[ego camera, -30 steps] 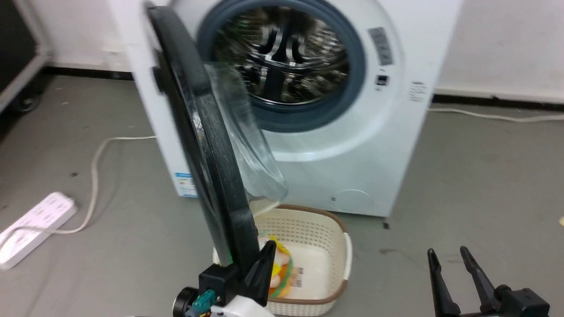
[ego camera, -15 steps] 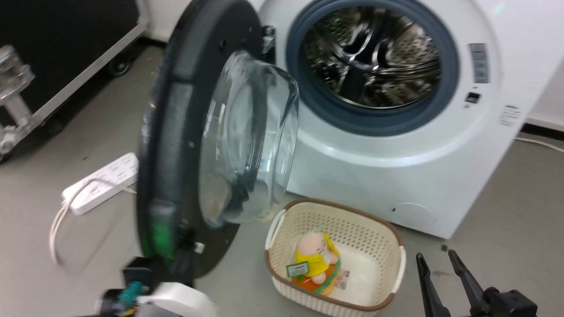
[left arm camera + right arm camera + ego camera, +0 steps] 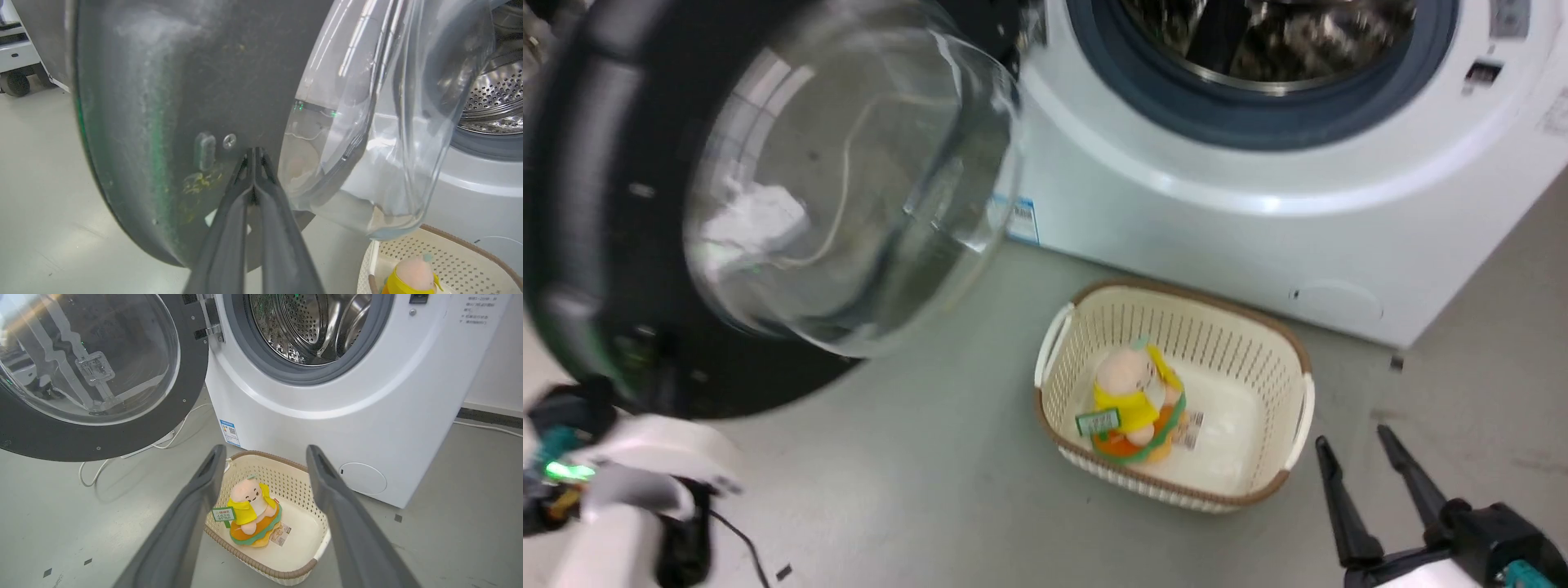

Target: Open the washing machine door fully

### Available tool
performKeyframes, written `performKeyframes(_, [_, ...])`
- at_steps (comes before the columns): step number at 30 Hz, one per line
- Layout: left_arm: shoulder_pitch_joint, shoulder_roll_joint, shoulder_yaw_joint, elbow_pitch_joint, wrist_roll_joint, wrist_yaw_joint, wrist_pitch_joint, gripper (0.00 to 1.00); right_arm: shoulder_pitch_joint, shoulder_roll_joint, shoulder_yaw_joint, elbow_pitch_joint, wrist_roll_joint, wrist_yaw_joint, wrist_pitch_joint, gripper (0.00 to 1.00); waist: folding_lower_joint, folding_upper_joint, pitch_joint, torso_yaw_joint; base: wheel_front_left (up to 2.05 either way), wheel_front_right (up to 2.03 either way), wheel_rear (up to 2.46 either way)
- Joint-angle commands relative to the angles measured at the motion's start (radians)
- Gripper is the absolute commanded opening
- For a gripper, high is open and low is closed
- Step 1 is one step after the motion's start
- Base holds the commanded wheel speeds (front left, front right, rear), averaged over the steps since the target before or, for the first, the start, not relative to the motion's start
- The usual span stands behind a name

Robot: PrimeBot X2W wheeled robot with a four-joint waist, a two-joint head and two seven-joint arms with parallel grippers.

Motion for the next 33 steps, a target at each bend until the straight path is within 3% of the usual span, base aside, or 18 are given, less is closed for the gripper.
performKeyframes(1, [-0.031, 0.019, 0.025, 0.024, -0.016, 0.008, -0.005, 0.00, -0.019, -0.016, -0.002, -0.008, -0.003, 0.001, -0.005, 1.00, -0.0002, 0.0000, 0.050, -0.009, 0.00, 0.00, 0.00])
performKeyframes(7, [-0.112, 0.076, 0.098, 0.117, -0.057, -0.005, -0.022, 0.00, -0.041, -0.051, -0.010, -0.016, 0.003, 0.001, -0.005, 1.00, -0.0002, 0.0000, 0.108, -0.023, 0.00, 0.00, 0.00])
performKeyframes(14, [-0.170, 0.088, 0.085, 0.218, -0.033, -0.040, -0.048, 0.00, -0.052, -0.056, -0.017, -0.009, 0.009, 0.001, -0.005, 1.00, -0.0002, 0.0000, 0.106, -0.038, 0.00, 0.00, 0.00])
performKeyframes(24, [-0.058, -0.005, -0.008, 0.089, 0.064, -0.074, -0.058, 0.00, -0.040, 0.002, -0.061, 0.003, -0.002, 0.001, -0.005, 1.00, -0.0002, 0.0000, -0.045, -0.089, 0.00, 0.00, 0.00])
performKeyframes(33, [0.113, -0.116, -0.076, -0.083, 0.102, -0.076, -0.059, 0.00, -0.013, 0.054, -0.118, -0.010, -0.043, 0.001, -0.005, 1.00, -0.0002, 0.0000, -0.166, -0.204, 0.00, 0.00, 0.00])
